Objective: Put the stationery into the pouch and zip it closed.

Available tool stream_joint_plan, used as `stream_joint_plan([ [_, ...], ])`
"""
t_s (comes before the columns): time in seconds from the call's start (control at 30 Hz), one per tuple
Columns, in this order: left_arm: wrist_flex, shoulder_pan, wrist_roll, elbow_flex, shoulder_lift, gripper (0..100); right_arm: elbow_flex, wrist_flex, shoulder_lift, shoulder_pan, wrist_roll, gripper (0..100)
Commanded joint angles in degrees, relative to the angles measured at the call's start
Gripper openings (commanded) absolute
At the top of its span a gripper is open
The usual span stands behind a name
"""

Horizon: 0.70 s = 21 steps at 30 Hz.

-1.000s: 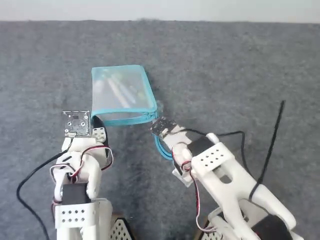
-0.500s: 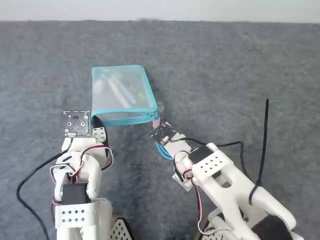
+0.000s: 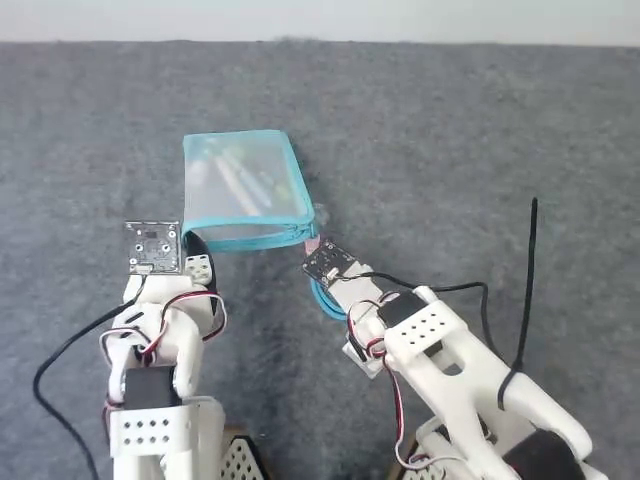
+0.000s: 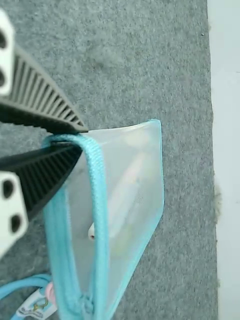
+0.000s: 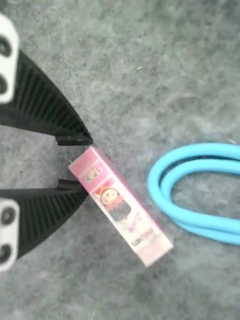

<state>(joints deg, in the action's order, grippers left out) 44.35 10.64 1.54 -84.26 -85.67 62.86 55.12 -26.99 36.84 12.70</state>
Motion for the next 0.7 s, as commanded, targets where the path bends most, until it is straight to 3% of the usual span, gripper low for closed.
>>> stream_joint_plan([
  [0.0, -2.1, -0.4, -0.7, 0.7, -1.1, 1, -0.7, -0.4, 0.1, -2.6, -0.4, 10.4],
  [0.13, -2.1, -0.4, -0.7, 0.7, -1.1, 1, -2.5, 1.0, 0.0, -13.6, -0.1, 2.9],
  [0.27, -2.1, -0.4, -0.7, 0.7, -1.1, 1, -4.3, 2.5, 0.0, -20.4, -0.1, 4.1],
  [0.4, -2.1, -0.4, -0.7, 0.7, -1.1, 1, -4.3, 2.9, -0.1, -18.7, -0.4, 7.1],
  [0.67, -2.3, -0.4, -0.7, 0.7, -1.1, 1, -4.7, 5.2, -0.8, -12.4, -0.5, 25.9],
])
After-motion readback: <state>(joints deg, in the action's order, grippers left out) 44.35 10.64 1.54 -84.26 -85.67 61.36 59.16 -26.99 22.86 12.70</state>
